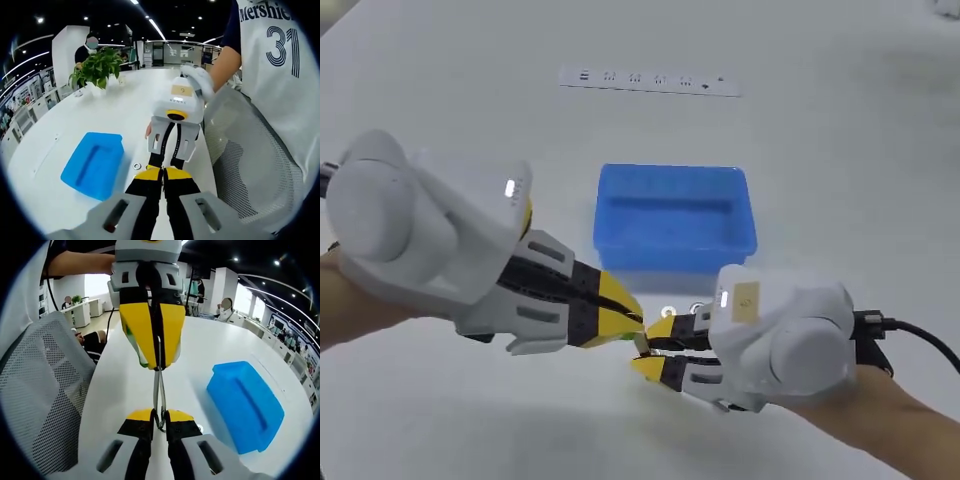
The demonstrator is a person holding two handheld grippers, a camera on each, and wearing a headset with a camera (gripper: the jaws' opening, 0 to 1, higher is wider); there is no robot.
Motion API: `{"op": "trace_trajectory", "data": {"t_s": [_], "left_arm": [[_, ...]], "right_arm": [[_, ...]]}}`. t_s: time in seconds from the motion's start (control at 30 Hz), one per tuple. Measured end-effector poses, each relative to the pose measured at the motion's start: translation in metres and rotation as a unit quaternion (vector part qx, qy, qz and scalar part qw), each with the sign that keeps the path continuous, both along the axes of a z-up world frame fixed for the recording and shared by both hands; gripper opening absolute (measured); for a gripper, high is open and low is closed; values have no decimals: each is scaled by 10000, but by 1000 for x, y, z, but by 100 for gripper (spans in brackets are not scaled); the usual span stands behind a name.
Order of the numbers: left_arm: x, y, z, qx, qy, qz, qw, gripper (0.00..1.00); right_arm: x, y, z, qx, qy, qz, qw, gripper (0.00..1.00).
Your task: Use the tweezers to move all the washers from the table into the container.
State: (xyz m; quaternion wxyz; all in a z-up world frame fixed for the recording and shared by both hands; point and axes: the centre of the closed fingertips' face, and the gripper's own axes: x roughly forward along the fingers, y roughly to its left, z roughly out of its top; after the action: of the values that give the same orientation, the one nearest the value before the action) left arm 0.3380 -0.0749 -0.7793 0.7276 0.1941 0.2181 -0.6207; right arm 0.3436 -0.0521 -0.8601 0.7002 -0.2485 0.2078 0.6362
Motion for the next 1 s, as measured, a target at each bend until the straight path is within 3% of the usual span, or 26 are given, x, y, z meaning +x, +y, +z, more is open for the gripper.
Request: {"op": "trace_trajectory", "data": {"t_s": [0.3,0.6,0.8,1.0], "left_arm": [[6,-2,21,-84,-64,-21,9999,5],[15,-8,44,-157,-256,-194,9994,5],[25,-9,58,-149,-474,-312,9983,5],[45,-8,77,-100,-759,-313,9966,5]], "right_arm": [[6,-2,22,184,-124,-48,9997,10],[18,-8,45,208,-375,-5,9991,10],[33,-9,61,234,-580,18,9980,10],[57,-7,79,309,-828,7,9961,10]]}}
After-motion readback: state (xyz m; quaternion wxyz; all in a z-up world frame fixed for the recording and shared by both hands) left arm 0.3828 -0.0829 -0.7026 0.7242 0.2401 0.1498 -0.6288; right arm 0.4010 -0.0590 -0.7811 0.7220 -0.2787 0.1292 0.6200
